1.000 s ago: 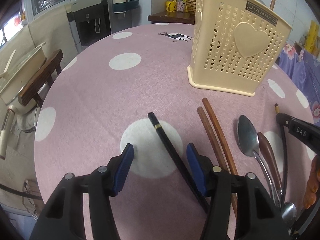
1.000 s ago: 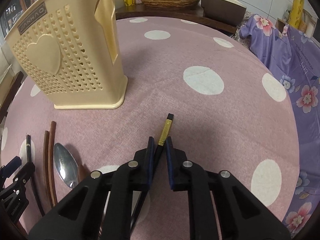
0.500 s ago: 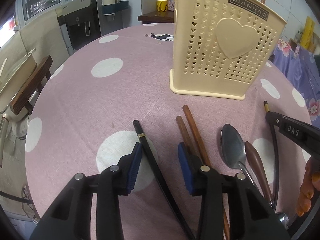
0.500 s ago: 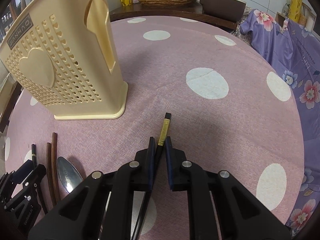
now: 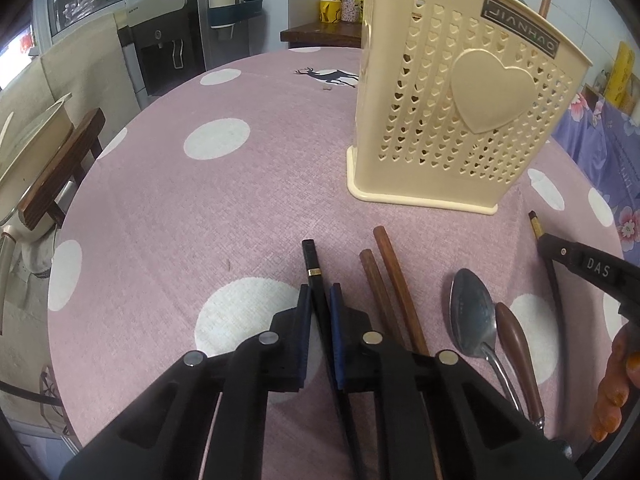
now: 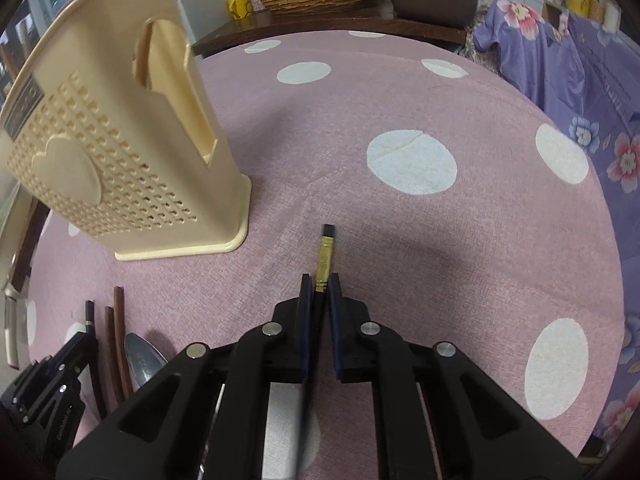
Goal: Organize utensils
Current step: 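Lift both black chopsticks and carry them above the cream holder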
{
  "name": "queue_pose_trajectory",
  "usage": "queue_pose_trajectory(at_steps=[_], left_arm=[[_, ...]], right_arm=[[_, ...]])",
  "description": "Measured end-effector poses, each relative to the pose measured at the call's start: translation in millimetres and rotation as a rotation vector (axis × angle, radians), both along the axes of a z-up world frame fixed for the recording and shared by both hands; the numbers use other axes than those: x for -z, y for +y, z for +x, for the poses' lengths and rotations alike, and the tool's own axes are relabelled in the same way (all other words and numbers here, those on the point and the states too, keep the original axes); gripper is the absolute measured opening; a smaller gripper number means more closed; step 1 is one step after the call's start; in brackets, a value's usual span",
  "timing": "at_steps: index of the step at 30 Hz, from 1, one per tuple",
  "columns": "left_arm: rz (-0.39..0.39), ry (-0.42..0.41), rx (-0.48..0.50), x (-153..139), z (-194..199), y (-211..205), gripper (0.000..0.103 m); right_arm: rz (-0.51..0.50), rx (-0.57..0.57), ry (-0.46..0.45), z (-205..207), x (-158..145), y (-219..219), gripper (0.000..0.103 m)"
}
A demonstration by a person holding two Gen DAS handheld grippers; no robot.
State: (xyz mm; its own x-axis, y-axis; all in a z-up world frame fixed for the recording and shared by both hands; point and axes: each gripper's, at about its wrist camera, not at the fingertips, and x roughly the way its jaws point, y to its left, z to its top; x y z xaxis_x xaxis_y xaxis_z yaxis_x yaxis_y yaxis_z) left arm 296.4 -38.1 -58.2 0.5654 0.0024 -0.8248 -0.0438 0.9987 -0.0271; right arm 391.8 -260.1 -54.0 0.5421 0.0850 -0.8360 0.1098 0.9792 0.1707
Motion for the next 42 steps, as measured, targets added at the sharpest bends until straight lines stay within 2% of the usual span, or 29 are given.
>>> queue_pose_trajectory(at_steps=[9,15,21,27,34,38,42], left_arm=[[-0.036,0.017,-0.003,-0.8,12.3,6.1,0.009],[-0.08,0.009,-0.014,-3.1,14.6,14.4,0.009],[-0.131,-0.081,-0.019,-24.6,6.1,22.8,0.009],[-0.168,-0.18,-0.008,-61.8,-3.9,33.1,0.009],[-0.176,-0.332,0.003,-118.0,-24.2,45.8,0.008],[-0.166,-0.384,-0.008,-134.6,-30.1,52.1,0.008],[-0.162,-0.4,-0.014,-139.3,-29.6,55.6,0.008]], right_arm=[[0.055,0.016,0.002,5.5,1.3,-6.0,0.008],[0.147,0.025,-0.022,2.8,-1.2,-16.1,0.008],[0.216,0.008,-0.106,-10.3,-25.3,-28.3,0.008],[0.249,-0.052,-0.257,-37.2,-73.1,-37.8,0.008],[0.244,-0.118,-0.411,-72.8,-129.9,-47.5,0.008],[0.225,-0.145,-0.455,-85.2,-145.8,-46.5,0.008],[0.212,-0.157,-0.467,-87.4,-152.2,-44.0,0.008]])
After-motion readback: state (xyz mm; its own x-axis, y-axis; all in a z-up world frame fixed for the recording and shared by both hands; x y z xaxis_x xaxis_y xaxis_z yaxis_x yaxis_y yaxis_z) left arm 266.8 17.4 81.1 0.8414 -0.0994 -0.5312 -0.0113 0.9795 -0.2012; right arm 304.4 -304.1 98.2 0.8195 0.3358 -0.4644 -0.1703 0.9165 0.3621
